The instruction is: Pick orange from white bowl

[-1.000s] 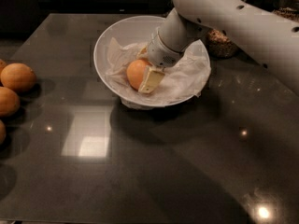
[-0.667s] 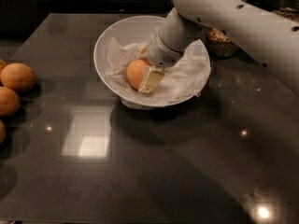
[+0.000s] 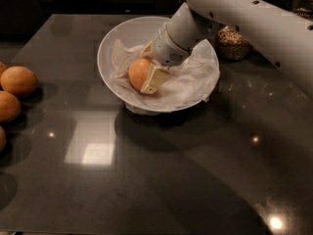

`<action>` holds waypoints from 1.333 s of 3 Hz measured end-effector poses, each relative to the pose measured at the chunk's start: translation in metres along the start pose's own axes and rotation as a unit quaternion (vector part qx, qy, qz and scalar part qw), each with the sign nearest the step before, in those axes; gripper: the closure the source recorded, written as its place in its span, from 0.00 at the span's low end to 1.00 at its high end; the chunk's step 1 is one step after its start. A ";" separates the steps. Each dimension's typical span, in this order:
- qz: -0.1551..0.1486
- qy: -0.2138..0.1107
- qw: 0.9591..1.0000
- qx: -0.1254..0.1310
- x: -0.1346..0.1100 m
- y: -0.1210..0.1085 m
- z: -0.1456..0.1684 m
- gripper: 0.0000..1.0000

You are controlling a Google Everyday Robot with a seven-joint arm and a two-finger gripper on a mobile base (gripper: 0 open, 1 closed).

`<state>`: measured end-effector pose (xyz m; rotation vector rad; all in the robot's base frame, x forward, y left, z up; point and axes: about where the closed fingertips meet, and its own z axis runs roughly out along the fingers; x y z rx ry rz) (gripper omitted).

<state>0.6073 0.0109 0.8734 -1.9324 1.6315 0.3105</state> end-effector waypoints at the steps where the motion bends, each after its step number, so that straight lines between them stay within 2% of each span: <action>1: 0.003 -0.033 0.999 0.021 -0.008 -0.011 -0.021 1.00; 2: 0.011 -0.053 0.998 0.044 -0.006 -0.019 -0.044 1.00; 3: 0.016 -0.055 0.996 0.065 0.000 -0.024 -0.072 1.00; 4: 0.009 -0.028 0.996 0.090 0.006 -0.025 -0.111 1.00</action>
Offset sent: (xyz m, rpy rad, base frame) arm 0.0135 -0.0397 0.0697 0.1887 -0.0849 -0.0721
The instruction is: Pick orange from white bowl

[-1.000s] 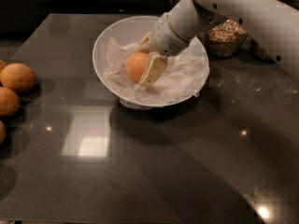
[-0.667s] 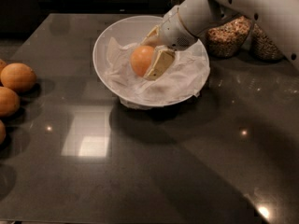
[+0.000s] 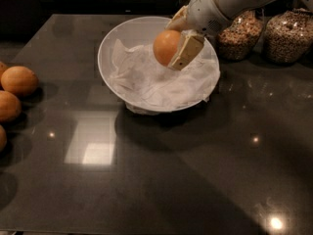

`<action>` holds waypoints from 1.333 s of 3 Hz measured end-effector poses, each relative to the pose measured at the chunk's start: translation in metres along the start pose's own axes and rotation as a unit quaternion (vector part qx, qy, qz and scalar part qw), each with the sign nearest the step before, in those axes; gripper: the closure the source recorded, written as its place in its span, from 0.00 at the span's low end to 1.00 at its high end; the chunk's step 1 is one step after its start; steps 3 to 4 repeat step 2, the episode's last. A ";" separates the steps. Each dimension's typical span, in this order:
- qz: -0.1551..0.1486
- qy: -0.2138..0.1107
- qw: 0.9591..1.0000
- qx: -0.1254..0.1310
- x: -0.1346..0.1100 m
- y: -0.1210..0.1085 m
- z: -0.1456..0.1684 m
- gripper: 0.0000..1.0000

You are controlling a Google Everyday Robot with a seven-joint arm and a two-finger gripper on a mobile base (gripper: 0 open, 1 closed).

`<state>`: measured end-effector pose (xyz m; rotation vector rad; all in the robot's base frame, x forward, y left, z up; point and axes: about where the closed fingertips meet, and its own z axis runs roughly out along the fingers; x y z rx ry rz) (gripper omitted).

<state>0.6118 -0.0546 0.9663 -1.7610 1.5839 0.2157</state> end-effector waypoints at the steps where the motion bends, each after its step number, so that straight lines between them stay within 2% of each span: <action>1: -0.019 0.041 0.999 0.013 0.001 0.002 -0.035 1.00; 4: -0.021 0.044 0.999 0.013 0.001 0.003 -0.036 1.00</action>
Offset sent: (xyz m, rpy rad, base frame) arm -0.0116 -0.0184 0.0193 -0.0690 -0.0339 -0.0180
